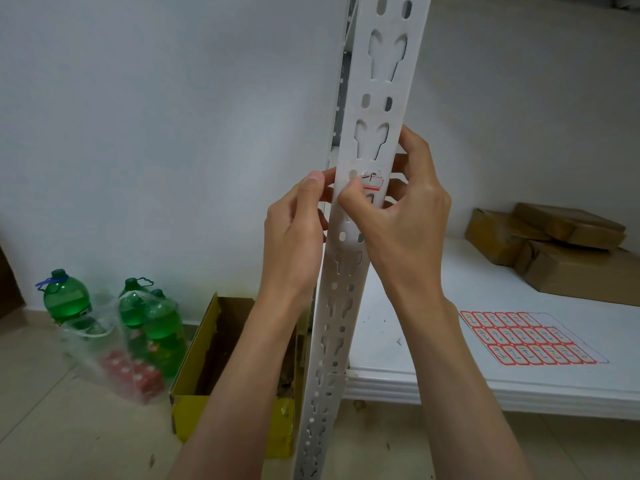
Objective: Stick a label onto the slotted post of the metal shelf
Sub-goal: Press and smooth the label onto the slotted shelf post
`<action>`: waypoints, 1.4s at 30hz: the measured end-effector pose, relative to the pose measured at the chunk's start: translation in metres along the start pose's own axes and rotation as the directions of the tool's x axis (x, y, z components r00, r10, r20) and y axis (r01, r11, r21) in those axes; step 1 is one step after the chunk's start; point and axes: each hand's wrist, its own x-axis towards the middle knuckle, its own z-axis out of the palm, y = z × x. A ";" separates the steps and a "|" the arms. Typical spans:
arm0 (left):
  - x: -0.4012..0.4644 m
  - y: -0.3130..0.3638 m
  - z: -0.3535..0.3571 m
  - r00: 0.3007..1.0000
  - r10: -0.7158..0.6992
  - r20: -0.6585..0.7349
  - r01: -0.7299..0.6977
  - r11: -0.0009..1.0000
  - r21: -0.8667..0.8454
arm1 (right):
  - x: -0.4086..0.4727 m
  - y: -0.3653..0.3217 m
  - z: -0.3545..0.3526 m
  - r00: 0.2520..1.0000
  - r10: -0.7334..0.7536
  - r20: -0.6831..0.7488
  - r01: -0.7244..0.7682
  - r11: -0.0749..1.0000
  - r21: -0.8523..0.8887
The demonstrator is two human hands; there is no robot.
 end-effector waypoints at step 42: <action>-0.001 0.001 0.000 1.000 -0.012 -0.006 0.012 1.000 0.014 | 0.007 -0.027 -0.013 0.992 0.110 0.058 -0.099 0.980 -0.172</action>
